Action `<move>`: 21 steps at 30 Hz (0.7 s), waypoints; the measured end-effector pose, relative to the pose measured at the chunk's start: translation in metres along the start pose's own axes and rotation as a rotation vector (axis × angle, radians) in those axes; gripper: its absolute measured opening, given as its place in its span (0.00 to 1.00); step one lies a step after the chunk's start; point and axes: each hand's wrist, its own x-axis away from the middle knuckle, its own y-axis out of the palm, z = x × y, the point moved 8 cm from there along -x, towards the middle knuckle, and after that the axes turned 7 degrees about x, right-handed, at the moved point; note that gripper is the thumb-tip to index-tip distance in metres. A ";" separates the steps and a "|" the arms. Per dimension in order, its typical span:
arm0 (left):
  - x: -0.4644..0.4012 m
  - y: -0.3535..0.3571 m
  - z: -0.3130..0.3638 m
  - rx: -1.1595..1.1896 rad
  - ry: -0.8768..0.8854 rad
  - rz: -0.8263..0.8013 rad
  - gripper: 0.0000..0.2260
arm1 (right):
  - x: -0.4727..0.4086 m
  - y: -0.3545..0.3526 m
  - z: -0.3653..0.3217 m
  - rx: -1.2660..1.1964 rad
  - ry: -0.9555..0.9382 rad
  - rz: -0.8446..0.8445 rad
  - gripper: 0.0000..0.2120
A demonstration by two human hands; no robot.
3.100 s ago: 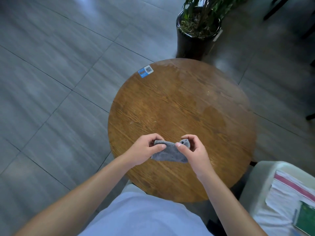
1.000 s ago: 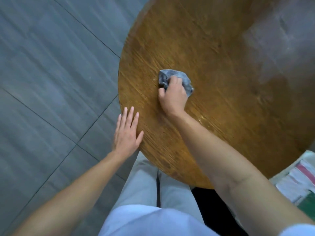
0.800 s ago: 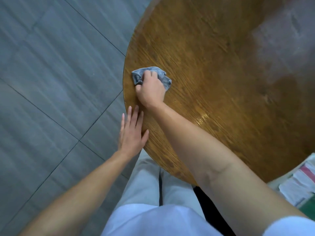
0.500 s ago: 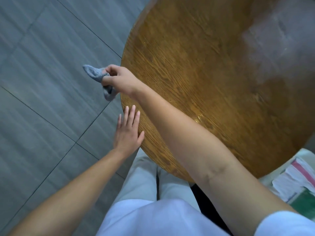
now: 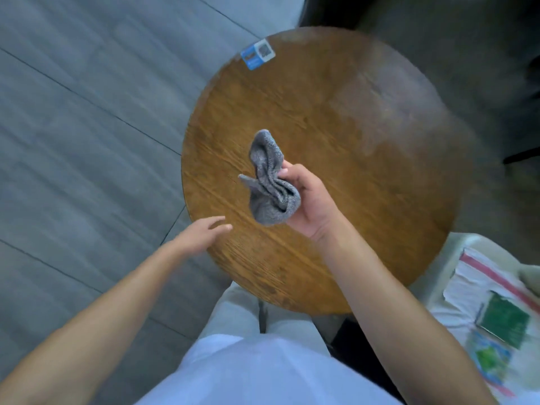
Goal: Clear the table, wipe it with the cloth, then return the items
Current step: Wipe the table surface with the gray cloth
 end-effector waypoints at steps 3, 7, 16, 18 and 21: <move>0.031 -0.011 0.053 0.349 0.100 0.030 0.34 | 0.035 -0.001 -0.005 -0.012 -0.005 -0.012 0.10; 0.087 0.004 0.135 0.466 0.348 0.001 0.16 | 0.073 0.003 -0.003 -0.014 0.014 -0.079 0.19; 0.196 0.062 0.227 0.230 0.788 0.060 0.17 | 0.161 0.002 -0.011 -0.042 -0.095 -0.057 0.23; 0.210 0.073 0.239 0.141 0.868 0.119 0.12 | 0.186 -0.003 -0.016 0.062 -0.158 -0.049 0.22; 0.225 0.092 0.253 0.084 0.935 0.120 0.12 | 0.219 -0.023 -0.016 0.211 -0.167 0.035 0.20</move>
